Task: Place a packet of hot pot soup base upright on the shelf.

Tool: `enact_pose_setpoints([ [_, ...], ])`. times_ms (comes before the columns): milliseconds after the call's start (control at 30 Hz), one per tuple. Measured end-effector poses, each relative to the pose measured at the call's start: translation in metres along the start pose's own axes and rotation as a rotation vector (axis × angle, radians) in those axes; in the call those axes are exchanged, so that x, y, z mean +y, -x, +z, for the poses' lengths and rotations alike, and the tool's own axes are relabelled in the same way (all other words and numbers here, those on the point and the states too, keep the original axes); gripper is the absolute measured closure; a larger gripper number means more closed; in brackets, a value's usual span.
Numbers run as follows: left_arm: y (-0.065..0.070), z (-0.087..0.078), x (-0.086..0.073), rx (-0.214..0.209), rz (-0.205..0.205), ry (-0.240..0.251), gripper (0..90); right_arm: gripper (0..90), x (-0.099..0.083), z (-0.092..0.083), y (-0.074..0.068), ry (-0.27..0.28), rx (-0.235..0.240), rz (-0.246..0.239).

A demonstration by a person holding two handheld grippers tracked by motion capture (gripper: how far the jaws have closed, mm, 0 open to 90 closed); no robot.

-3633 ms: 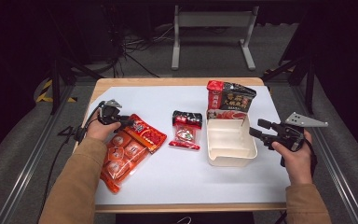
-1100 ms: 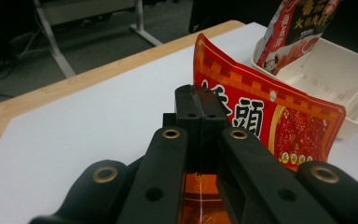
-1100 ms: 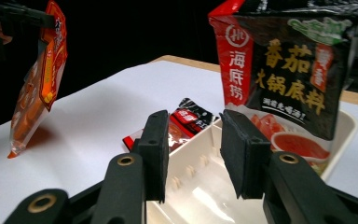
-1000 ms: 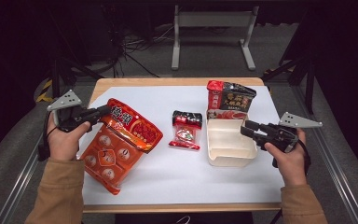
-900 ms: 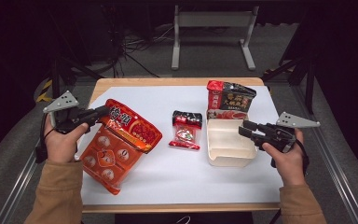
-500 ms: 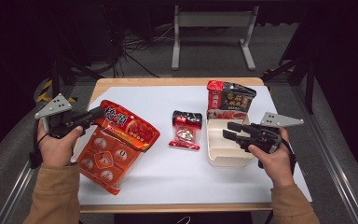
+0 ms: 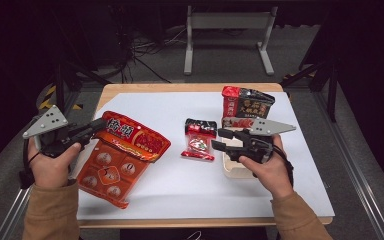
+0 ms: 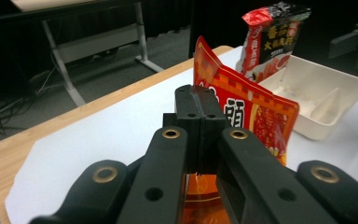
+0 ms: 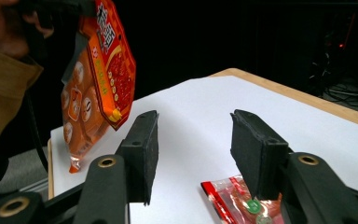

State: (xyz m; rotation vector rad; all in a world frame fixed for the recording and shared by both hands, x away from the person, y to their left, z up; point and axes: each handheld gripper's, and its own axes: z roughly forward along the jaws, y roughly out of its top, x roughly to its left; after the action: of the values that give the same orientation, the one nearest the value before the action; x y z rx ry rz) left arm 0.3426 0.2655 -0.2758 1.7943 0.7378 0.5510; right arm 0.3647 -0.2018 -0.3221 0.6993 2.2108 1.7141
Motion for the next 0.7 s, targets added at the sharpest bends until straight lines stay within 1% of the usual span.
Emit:
enact_pose_setpoints([
  [67, 0.004, -0.003, 0.002, -0.011, 0.014, 0.003, 90.0, 50.4, 0.003, 0.007, -0.004, -0.01, 0.018, -0.013],
  [133, 0.007, -0.005, 0.003, -0.017, 0.021, 0.005, 90.0, 48.3, 0.005, 0.013, -0.008, -0.01, 0.025, -0.03],
  [267, 0.011, -0.007, 0.004, -0.026, 0.023, 0.01, 90.0, 46.9, 0.006, 0.024, -0.015, 0.0, 0.063, -0.036],
  [300, 0.013, -0.008, 0.005, -0.027, 0.034, 0.007, 90.0, 46.3, 0.006, 0.026, -0.017, 0.0, 0.07, -0.032],
  [367, 0.017, -0.009, 0.007, -0.03, 0.048, 0.004, 90.0, 44.9, 0.007, 0.035, -0.02, -0.004, 0.08, -0.041],
  [500, 0.025, -0.01, 0.01, -0.055, 0.071, 0.005, 90.0, 41.5, 0.007, 0.049, -0.027, 0.005, 0.104, -0.064],
  [567, 0.026, -0.01, 0.011, -0.061, 0.074, 0.009, 90.0, 40.3, 0.007, 0.055, -0.031, 0.007, 0.114, -0.073],
  [700, 0.027, -0.011, 0.011, -0.073, 0.074, 0.01, 90.0, 40.7, 0.005, 0.066, -0.035, -0.001, 0.127, -0.072],
])
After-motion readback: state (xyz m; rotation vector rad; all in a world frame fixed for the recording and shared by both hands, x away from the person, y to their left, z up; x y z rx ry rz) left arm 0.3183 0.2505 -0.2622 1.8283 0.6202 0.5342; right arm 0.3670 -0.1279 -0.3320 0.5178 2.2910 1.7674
